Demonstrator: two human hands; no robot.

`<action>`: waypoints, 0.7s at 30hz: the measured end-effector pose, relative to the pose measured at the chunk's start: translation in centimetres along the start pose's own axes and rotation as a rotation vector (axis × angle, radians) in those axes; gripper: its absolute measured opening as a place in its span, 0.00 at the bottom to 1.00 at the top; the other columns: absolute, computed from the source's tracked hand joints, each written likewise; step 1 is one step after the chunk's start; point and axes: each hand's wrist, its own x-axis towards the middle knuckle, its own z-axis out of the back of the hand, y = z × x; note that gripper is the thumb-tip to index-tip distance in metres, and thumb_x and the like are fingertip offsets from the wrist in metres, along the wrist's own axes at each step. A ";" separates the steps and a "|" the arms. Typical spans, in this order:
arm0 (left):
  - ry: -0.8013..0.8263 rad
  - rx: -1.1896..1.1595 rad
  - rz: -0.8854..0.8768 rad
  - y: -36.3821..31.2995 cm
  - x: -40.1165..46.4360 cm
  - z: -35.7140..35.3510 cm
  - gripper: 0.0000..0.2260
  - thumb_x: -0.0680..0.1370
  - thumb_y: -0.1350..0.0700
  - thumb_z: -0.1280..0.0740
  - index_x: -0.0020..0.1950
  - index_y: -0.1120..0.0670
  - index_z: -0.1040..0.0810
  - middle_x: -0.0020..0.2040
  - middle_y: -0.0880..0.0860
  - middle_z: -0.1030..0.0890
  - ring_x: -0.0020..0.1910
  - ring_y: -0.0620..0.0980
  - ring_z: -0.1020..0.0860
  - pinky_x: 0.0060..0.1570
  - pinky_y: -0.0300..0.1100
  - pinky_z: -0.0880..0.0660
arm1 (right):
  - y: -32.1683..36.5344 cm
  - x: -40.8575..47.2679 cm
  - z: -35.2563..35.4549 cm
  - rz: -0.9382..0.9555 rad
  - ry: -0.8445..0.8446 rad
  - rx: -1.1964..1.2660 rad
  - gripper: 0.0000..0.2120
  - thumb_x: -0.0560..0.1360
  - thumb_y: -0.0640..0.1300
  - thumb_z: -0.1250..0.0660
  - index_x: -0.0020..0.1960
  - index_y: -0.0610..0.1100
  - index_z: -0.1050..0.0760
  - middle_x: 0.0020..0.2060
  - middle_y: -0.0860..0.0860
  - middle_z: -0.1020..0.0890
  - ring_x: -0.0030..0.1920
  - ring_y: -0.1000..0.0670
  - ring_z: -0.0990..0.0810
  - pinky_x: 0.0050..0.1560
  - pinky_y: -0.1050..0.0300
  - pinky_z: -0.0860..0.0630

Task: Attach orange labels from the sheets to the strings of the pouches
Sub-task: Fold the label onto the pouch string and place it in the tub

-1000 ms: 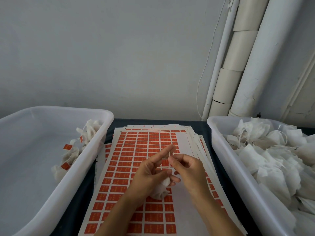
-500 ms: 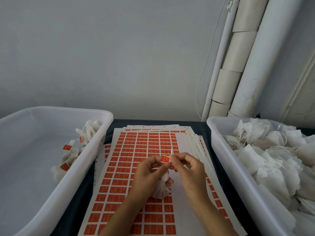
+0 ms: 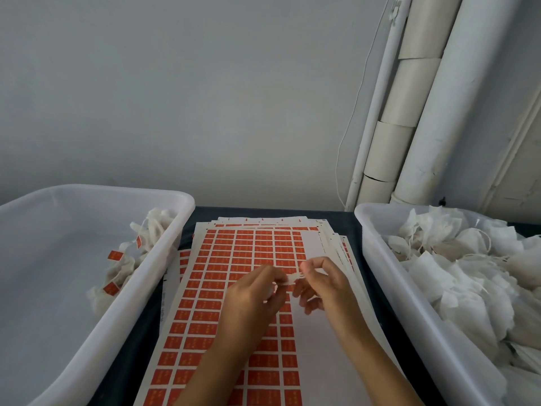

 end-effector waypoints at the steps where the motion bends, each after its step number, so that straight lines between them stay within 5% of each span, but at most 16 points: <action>1: 0.007 0.010 -0.045 0.1 0.0 -0.1 0.10 0.65 0.64 0.23 0.42 0.55 0.19 0.38 0.47 0.17 0.37 0.37 0.23 0.36 0.20 0.31 | -0.1 0.1 -0.2 -0.027 0.003 -0.010 0.11 0.73 0.54 0.37 0.50 0.47 0.27 0.36 0.52 0.18 0.33 0.53 0.18 0.35 0.63 0.21; 5: 0.074 0.031 -0.089 0.4 -0.1 -0.4 0.11 0.66 0.64 0.23 0.45 0.54 0.18 0.41 0.47 0.17 0.39 0.42 0.20 0.41 0.23 0.31 | -0.7 0.2 -0.2 -0.021 -0.063 -0.053 0.08 0.72 0.44 0.29 0.48 0.50 0.27 0.40 0.53 0.17 0.35 0.54 0.18 0.34 0.64 0.21; 9: 0.151 -0.179 0.211 -0.1 -0.4 -0.7 0.20 0.74 0.61 0.30 0.61 0.44 0.29 0.49 0.33 0.25 0.46 0.33 0.23 0.39 0.21 0.30 | -1.0 0.2 0.1 0.072 -0.096 -0.126 0.09 0.72 0.41 0.30 0.48 0.51 0.27 0.41 0.54 0.18 0.39 0.56 0.18 0.36 0.63 0.20; 11: 0.194 -0.392 0.363 0.0 -0.7 -0.7 0.18 0.76 0.62 0.34 0.58 0.40 0.32 0.49 0.34 0.24 0.49 0.32 0.24 0.42 0.22 0.28 | -1.0 0.2 0.2 0.109 -0.077 -0.152 0.09 0.73 0.41 0.30 0.49 0.51 0.27 0.42 0.55 0.18 0.42 0.57 0.19 0.39 0.61 0.19; 15: 0.202 -0.621 0.465 0.1 -0.5 -0.2 0.09 0.77 0.64 0.36 0.49 0.49 0.23 0.42 0.43 0.20 0.44 0.39 0.21 0.42 0.28 0.26 | -1.1 0.3 0.5 0.132 -0.008 -0.175 0.09 0.73 0.41 0.31 0.49 0.51 0.27 0.43 0.58 0.18 0.46 0.59 0.19 0.41 0.62 0.20; 21: 0.236 -0.655 0.487 0.2 -0.3 -0.2 0.07 0.75 0.63 0.32 0.43 0.52 0.22 0.37 0.43 0.19 0.39 0.42 0.20 0.39 0.32 0.24 | -1.0 0.4 0.9 0.149 0.042 -0.182 0.08 0.73 0.41 0.30 0.47 0.52 0.26 0.41 0.56 0.18 0.46 0.59 0.19 0.41 0.63 0.20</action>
